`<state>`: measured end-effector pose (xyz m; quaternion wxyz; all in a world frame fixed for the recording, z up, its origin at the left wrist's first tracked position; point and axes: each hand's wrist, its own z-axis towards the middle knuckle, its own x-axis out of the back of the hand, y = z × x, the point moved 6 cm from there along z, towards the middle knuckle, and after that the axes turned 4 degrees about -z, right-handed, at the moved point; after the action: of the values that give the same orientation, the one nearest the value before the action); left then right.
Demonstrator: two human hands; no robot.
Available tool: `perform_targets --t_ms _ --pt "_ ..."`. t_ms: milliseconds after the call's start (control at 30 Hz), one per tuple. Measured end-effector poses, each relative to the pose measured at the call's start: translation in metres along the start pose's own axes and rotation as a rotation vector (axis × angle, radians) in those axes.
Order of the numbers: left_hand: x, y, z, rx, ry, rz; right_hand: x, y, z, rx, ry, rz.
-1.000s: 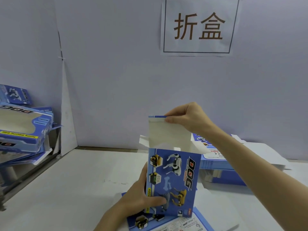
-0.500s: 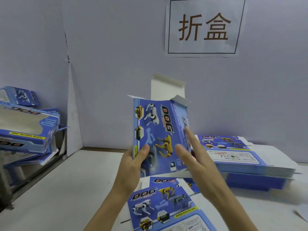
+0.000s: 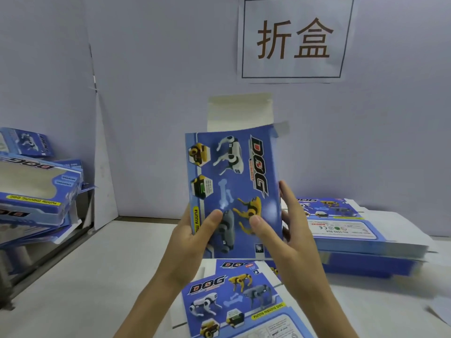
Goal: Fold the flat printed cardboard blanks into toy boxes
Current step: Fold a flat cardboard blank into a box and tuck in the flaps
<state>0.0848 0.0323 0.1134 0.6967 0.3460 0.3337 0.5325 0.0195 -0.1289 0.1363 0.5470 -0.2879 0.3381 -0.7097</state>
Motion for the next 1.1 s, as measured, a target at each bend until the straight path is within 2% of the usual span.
perform_targets --t_ms 133,200,367,433,500,567,700,767,800,833,867,900,933,967,1000,1033,1067,1100 --pt "-0.009 0.008 -0.007 -0.119 -0.032 0.136 -0.002 0.014 0.0 -0.129 -0.002 0.097" --pt "-0.01 0.012 -0.007 -0.114 -0.089 0.177 -0.001 0.021 -0.001 -0.168 0.018 0.184" --pt "0.002 -0.005 -0.003 0.199 -0.24 0.262 0.004 0.026 0.0 -0.141 0.096 0.203" --pt "0.001 -0.006 -0.003 0.21 -0.253 0.296 0.0 0.025 -0.001 -0.133 0.032 0.186" --pt "0.005 -0.002 0.0 0.184 -0.156 0.153 -0.001 0.023 0.0 -0.135 -0.047 0.19" --pt "0.011 -0.002 0.004 0.182 -0.088 0.023 0.015 0.029 -0.001 -0.176 -0.042 0.14" --pt "0.072 0.008 0.017 0.212 0.01 0.189 0.015 0.032 0.006 -0.236 -0.023 0.173" --pt "0.116 0.029 0.043 0.158 0.217 0.144 0.008 0.039 0.008 -0.31 -0.086 0.255" --pt "0.143 0.048 0.062 0.11 0.361 0.053 0.0 0.044 0.008 -0.343 -0.18 0.385" --pt "0.167 0.067 0.08 0.057 0.48 -0.081 0.003 0.043 0.006 -0.227 -0.259 0.372" --pt "0.184 0.084 0.1 0.035 0.542 -0.224 0.001 0.048 0.002 -0.263 -0.274 0.601" --pt "0.196 0.097 0.12 0.045 0.56 -0.328 -0.006 0.052 0.001 -0.4 -0.341 0.941" --pt "0.198 0.101 0.132 0.086 0.557 -0.355 -0.015 0.052 -0.002 -0.497 -0.448 1.105" --pt "0.191 0.095 0.138 0.132 0.526 -0.303 -0.014 0.056 -0.001 -0.537 -0.396 0.946" --pt "0.175 0.085 0.134 0.18 0.464 -0.187 -0.004 0.061 0.001 -0.48 -0.257 0.574" --pt "0.152 0.072 0.126 0.228 0.353 -0.04 -0.008 0.055 0.007 -0.33 -0.291 0.318" --pt "0.126 0.054 0.114 0.297 0.2 0.144 -0.01 0.058 0.002 -0.361 -0.32 0.164" --pt "0.101 0.032 0.099 0.38 0.016 0.353 -0.009 0.058 0.001 -0.39 -0.275 -0.011"
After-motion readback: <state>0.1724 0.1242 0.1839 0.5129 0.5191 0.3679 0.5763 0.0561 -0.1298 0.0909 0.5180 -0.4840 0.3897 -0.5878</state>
